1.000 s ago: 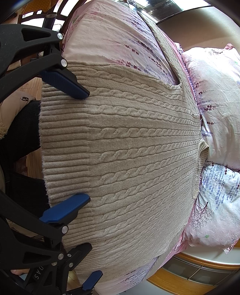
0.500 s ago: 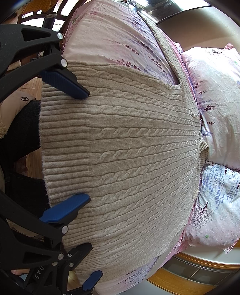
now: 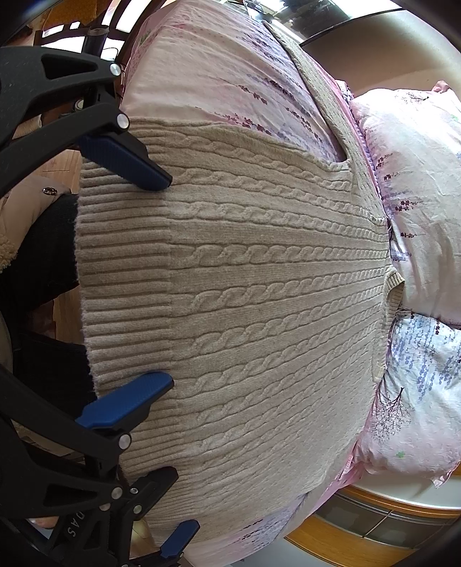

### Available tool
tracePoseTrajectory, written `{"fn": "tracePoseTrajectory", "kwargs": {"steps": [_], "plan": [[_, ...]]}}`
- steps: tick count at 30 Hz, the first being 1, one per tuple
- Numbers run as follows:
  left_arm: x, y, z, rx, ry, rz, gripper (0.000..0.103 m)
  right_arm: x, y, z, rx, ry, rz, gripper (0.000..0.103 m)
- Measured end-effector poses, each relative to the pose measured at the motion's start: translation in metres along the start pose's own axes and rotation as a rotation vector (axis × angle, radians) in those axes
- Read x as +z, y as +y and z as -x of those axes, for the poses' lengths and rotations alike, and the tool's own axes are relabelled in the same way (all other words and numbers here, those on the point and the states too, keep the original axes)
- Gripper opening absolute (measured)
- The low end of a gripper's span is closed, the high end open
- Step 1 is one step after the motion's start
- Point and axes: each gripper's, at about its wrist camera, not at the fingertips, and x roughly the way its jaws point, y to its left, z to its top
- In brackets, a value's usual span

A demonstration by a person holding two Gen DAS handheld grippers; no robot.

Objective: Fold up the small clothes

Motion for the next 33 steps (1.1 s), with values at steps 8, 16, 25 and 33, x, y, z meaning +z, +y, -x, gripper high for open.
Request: {"fn": "tracePoseTrajectory", "kwargs": {"steps": [8,16,25,33], "plan": [[0.002,0.002,0.0,-0.015,0.014,-0.023,0.101,0.001,-0.007,0.0,0.072,-0.039,0.069,0.102],[0.025,0.005,-0.002,-0.001,-0.037,-0.084,0.101,0.023,-0.029,-0.004,0.15,-0.052,0.033,0.102],[0.104,0.03,-0.007,-0.067,-0.184,-0.092,0.101,0.12,-0.197,-0.037,0.168,-0.061,-0.504,0.076],[0.155,0.053,-0.036,-0.241,-0.231,-0.01,0.101,0.128,-0.333,-0.092,0.083,-0.003,-0.996,0.047]]}}
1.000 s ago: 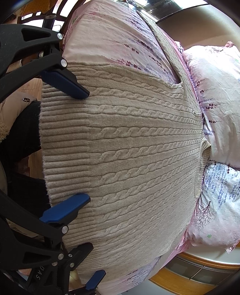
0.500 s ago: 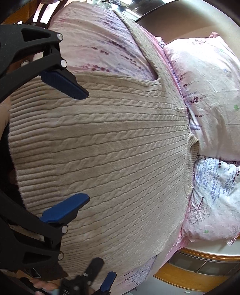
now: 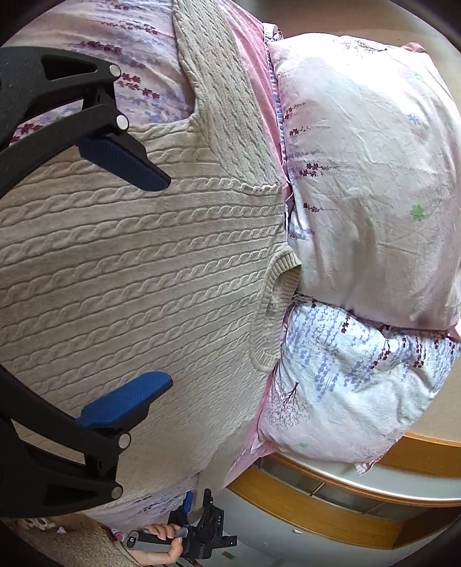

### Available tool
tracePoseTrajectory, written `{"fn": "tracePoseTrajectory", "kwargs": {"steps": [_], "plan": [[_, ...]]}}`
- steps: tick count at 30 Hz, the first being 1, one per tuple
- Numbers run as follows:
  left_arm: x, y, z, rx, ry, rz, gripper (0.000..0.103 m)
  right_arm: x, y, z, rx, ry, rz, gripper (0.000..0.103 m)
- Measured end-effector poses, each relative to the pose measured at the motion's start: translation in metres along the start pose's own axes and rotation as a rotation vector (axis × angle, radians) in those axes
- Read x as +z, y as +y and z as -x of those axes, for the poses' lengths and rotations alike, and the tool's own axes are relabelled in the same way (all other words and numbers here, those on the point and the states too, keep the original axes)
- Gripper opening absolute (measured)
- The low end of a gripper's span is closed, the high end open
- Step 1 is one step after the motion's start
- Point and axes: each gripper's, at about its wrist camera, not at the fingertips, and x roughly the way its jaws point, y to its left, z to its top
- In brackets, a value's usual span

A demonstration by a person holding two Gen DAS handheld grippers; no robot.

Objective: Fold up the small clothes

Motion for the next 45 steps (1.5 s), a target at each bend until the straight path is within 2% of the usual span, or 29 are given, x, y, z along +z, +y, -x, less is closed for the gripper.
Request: {"fn": "tracePoseTrajectory", "kwargs": {"steps": [1,5,8,10,13,17,20,23,27,31,35,38,39,40,42,45], "plan": [[0.004,0.002,-0.005,0.004,0.013,0.005,0.101,0.005,-0.006,-0.002,0.016,-0.008,-0.028,0.042],[0.017,0.012,-0.018,0.019,0.024,0.029,0.101,0.018,-0.011,-0.006,-0.005,-0.043,-0.058,0.037],[0.021,0.017,-0.027,0.034,0.022,0.031,0.101,0.019,-0.012,-0.01,-0.019,-0.075,-0.083,0.028],[0.022,0.02,-0.032,0.029,0.029,0.04,0.101,0.019,-0.01,-0.011,-0.049,-0.102,-0.061,0.018],[0.021,0.023,-0.04,0.021,0.042,0.045,0.101,0.017,-0.002,-0.011,-0.072,-0.139,-0.004,0.011],[0.022,0.023,-0.044,0.02,0.024,0.024,0.101,0.012,0.027,0.006,-0.06,-0.247,0.122,0.009],[0.022,0.023,-0.042,0.007,-0.002,0.007,0.101,0.003,0.06,0.023,-0.01,-0.301,0.238,0.009],[0.024,0.025,-0.043,-0.004,-0.009,0.019,0.101,-0.019,0.099,0.034,0.081,-0.313,0.373,0.009],[0.024,0.028,-0.044,-0.03,-0.009,0.052,0.101,-0.067,0.148,0.028,0.222,-0.218,0.538,0.009],[0.022,0.028,-0.042,-0.038,-0.02,0.055,0.101,-0.118,0.175,-0.006,0.264,-0.045,0.654,0.009],[0.02,0.028,-0.04,-0.053,-0.014,0.061,0.101,-0.145,0.171,-0.049,0.217,0.108,0.649,0.009],[0.019,0.027,-0.038,-0.061,-0.015,0.057,0.101,-0.14,0.161,-0.06,0.241,0.172,0.563,0.011],[0.019,0.027,-0.037,-0.061,-0.017,0.055,0.101,-0.135,0.157,-0.058,0.259,0.181,0.523,0.021],[0.019,0.027,-0.037,-0.062,-0.019,0.055,0.101,-0.128,0.152,-0.053,0.275,0.181,0.473,0.04],[0.02,0.028,-0.037,-0.065,-0.018,0.058,0.101,-0.115,0.139,-0.042,0.309,0.156,0.372,0.055],[0.02,0.028,-0.037,-0.078,-0.012,0.067,0.101,-0.092,0.119,-0.036,0.324,0.144,0.223,0.055]]}}
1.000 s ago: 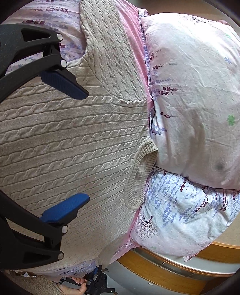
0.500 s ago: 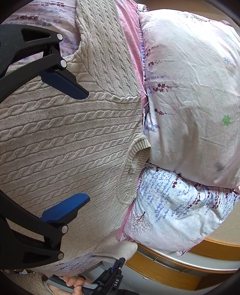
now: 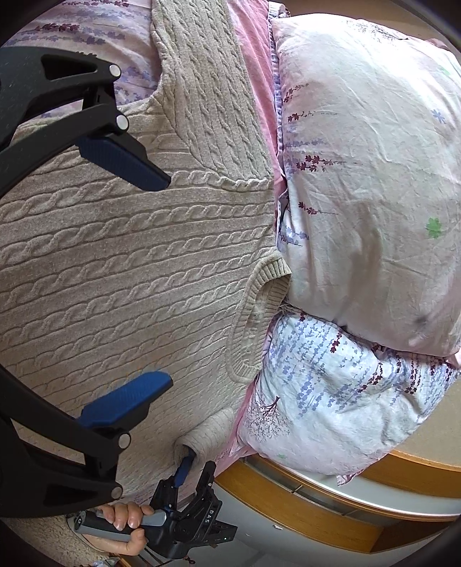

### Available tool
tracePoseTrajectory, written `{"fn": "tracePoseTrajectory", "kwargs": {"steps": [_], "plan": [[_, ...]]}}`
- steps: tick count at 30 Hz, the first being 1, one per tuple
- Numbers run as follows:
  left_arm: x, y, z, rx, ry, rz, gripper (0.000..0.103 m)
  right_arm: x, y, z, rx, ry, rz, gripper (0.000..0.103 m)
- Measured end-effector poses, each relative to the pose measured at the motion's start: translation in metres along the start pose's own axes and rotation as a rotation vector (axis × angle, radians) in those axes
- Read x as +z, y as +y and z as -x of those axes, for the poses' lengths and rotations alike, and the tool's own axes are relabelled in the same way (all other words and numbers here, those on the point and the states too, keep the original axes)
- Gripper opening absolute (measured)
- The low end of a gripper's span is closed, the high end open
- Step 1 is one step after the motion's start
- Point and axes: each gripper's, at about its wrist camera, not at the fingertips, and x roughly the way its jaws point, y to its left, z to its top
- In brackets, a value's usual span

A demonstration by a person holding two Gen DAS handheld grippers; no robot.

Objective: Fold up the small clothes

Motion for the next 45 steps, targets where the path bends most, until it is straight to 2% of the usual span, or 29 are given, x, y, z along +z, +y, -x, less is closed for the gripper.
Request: {"fn": "tracePoseTrajectory", "kwargs": {"steps": [5,7,11,16,20,21,24,28,30,33,37,38,39,40,42,45], "plan": [[0.002,-0.002,0.0,-0.016,0.004,0.005,0.101,0.014,-0.042,0.029,-0.003,-0.086,-0.191,0.054],[0.002,-0.004,0.001,-0.019,0.001,0.001,0.101,0.017,-0.05,0.04,-0.073,-0.137,-0.214,0.054],[0.004,-0.006,-0.001,-0.028,0.008,0.005,0.101,0.024,-0.071,0.055,-0.152,-0.202,-0.255,0.053],[0.009,-0.005,-0.009,-0.093,0.049,0.044,0.101,0.032,-0.087,0.055,-0.216,-0.21,-0.285,0.029],[0.011,-0.005,-0.013,-0.116,0.058,0.066,0.101,0.037,-0.088,0.052,-0.236,-0.214,-0.312,0.019],[0.011,-0.003,-0.014,-0.133,0.062,0.073,0.101,0.038,-0.086,0.052,-0.246,-0.218,-0.298,0.011],[0.012,0.003,-0.014,-0.19,0.063,0.094,0.101,0.041,-0.065,0.052,-0.262,-0.248,-0.2,0.01],[0.014,0.015,-0.014,-0.255,0.053,0.168,0.101,0.033,0.004,0.051,-0.15,-0.263,0.02,0.009],[0.015,0.021,-0.015,-0.289,0.047,0.216,0.101,0.02,0.044,0.043,-0.087,-0.235,0.134,0.009],[0.017,0.024,-0.017,-0.341,0.047,0.276,0.097,-0.008,0.096,0.013,0.016,-0.126,0.274,0.009],[0.019,0.024,-0.027,-0.384,0.076,0.342,0.096,-0.062,0.141,-0.052,0.118,0.162,0.424,0.012],[0.019,0.023,-0.031,-0.394,0.091,0.36,0.096,-0.075,0.146,-0.064,0.115,0.231,0.442,0.014],[0.019,0.023,-0.036,-0.4,0.107,0.375,0.096,-0.084,0.146,-0.071,0.111,0.28,0.443,0.021],[0.019,0.022,-0.04,-0.406,0.123,0.387,0.096,-0.089,0.143,-0.07,0.116,0.297,0.424,0.031],[0.018,0.02,-0.048,-0.415,0.154,0.405,0.091,-0.085,0.127,-0.055,0.125,0.266,0.349,0.041],[0.017,0.015,-0.06,-0.43,0.207,0.426,0.082,-0.062,0.086,-0.028,0.113,0.207,0.153,0.04]]}}
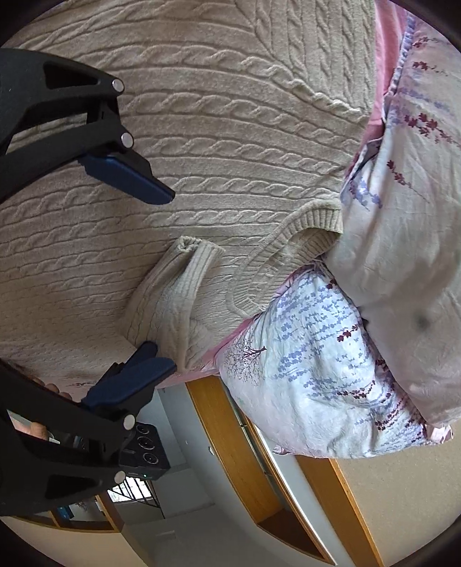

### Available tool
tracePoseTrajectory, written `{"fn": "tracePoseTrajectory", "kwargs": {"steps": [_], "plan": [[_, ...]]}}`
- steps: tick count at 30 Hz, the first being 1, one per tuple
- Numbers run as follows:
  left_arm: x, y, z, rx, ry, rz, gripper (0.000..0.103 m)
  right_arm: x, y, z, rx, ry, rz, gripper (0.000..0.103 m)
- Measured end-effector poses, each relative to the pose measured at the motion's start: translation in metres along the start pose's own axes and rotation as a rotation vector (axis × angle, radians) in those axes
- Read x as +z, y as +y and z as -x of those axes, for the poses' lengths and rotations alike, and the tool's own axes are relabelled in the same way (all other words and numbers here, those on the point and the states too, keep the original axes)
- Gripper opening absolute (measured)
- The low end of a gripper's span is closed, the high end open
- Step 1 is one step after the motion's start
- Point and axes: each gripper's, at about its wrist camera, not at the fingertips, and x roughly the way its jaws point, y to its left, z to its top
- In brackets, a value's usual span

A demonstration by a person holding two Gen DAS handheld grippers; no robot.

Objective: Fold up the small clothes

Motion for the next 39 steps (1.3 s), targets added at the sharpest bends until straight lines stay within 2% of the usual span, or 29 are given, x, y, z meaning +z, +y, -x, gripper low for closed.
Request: {"fn": "tracePoseTrajectory", "kwargs": {"steps": [2,4,7,10,15,16,19,21,22,25,28,30,31,35,39], "plan": [[0.001,-0.001,-0.01,0.012,0.04,0.025,0.078,0.006,-0.034,0.022,-0.01,-0.052,-0.138,0.04],[0.0,-0.003,-0.017,0.012,0.065,0.041,0.077,0.009,-0.059,0.041,-0.038,-0.113,-0.223,0.04],[0.0,-0.008,-0.022,0.039,0.07,0.019,0.077,0.009,-0.079,0.059,-0.004,-0.145,-0.265,0.04],[0.0,-0.011,-0.03,0.036,0.103,0.018,0.075,0.007,-0.078,0.065,0.002,-0.159,-0.245,0.041],[-0.004,-0.01,-0.049,0.043,0.174,0.033,0.048,0.006,-0.076,0.065,0.021,-0.153,-0.228,0.041],[-0.005,-0.009,-0.052,0.047,0.178,0.04,0.046,0.006,-0.076,0.064,0.022,-0.15,-0.227,0.041],[-0.004,-0.004,-0.059,0.056,0.153,0.064,0.032,0.007,-0.077,0.064,0.023,-0.151,-0.223,0.041],[-0.001,-0.001,-0.065,0.044,0.133,0.073,0.011,0.006,-0.079,0.066,0.02,-0.155,-0.219,0.041],[0.001,0.001,-0.066,0.036,0.126,0.081,0.008,0.006,-0.08,0.067,0.019,-0.157,-0.22,0.042],[0.01,0.002,-0.058,0.004,0.061,0.084,0.006,0.006,-0.081,0.07,0.016,-0.169,-0.221,0.042],[0.026,0.005,-0.018,-0.035,-0.1,0.101,0.006,0.005,-0.083,0.075,0.013,-0.186,-0.221,0.043],[0.033,0.014,0.012,-0.005,-0.221,0.125,0.007,0.005,-0.085,0.076,0.007,-0.197,-0.224,0.044],[0.035,0.02,0.021,0.03,-0.254,0.137,0.007,0.005,-0.086,0.076,0.006,-0.203,-0.23,0.044],[0.032,0.049,0.021,0.127,-0.208,0.216,0.008,0.005,-0.094,0.065,-0.011,-0.19,-0.274,0.044],[0.024,0.065,0.013,0.14,-0.177,0.268,0.009,0.011,-0.1,0.052,-0.065,-0.19,-0.311,0.043]]}}
